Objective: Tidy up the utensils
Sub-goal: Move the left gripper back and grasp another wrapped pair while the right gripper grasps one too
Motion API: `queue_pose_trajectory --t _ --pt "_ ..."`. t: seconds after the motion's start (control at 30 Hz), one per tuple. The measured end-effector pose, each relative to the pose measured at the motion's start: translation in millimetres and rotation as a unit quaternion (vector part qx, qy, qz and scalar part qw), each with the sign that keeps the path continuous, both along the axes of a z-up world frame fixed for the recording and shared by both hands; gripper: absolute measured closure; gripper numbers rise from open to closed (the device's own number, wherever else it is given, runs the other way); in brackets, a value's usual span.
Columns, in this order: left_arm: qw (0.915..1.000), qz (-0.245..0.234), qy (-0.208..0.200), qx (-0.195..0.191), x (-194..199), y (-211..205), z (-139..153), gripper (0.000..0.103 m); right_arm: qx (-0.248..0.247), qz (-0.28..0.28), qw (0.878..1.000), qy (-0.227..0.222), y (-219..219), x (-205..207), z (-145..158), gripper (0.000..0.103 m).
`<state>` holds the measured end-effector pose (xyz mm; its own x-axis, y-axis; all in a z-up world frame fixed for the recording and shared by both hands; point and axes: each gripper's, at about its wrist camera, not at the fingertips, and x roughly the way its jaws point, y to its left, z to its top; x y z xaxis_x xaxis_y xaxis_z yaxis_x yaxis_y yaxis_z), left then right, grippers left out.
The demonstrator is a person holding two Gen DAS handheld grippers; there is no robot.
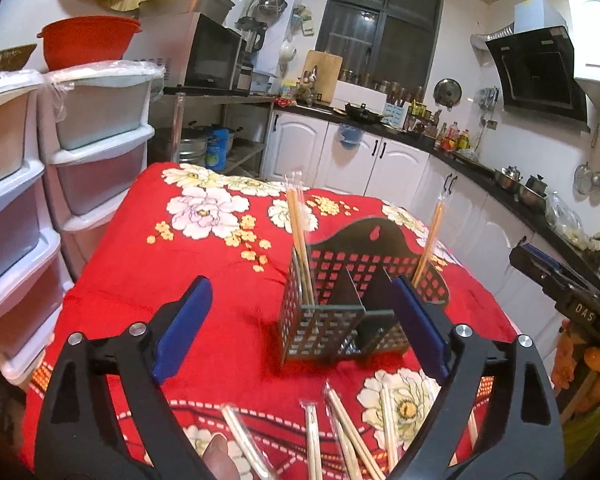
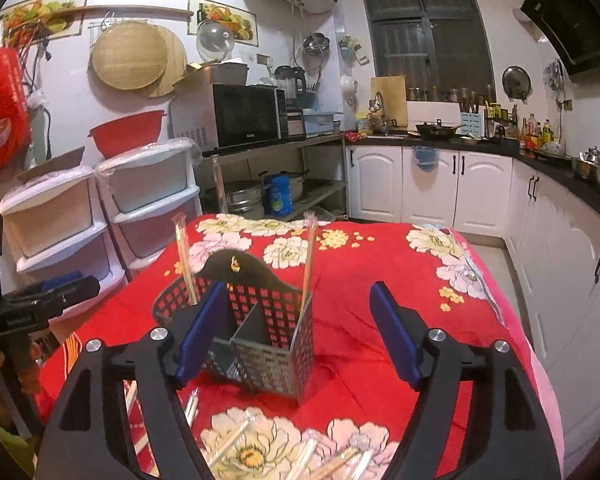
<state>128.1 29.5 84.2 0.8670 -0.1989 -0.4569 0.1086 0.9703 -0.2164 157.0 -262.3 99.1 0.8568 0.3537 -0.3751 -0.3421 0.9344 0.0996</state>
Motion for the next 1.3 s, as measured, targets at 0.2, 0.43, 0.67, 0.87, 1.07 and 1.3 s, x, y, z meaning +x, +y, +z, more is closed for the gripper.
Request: queue_pose_trajectory --t 0.2,0.43,0.67,0.87,1.07,1.3 --pt "0.9999 0.001 0.011 -0.009 -11.2 5.6 -11.8 0.015 -0.01 0.005 1.0 0.016 -0.8 -17.1 -18.6 0.029" --pt "0.9995 0.005 0.029 -0.015 -20.1 10.3 -27.6 0.015 -0.009 0.014 0.999 0.039 -1.5 -31.6 -38.1 0.029" --pt "0.9981 0.006 0.058 -0.018 -26.5 13.0 -48.5 0.015 -0.011 0.022 0.998 0.061 -0.7 -43.5 -55.1 0.029" --pt "0.9967 0.005 0.079 -0.018 -29.9 13.5 -64.4 0.015 -0.014 0.024 0.996 0.087 0.2 -48.3 -71.1 0.029" --pt "0.9937 0.009 0.109 -0.024 -31.7 20.0 -85.0 0.015 -0.018 0.023 0.993 0.115 -0.8 -51.6 -88.9 0.029" --pt "0.9893 0.005 0.142 -0.034 -32.0 23.6 -105.9 0.015 -0.016 0.025 0.988 0.152 -2.5 -50.3 -107.3 0.029"
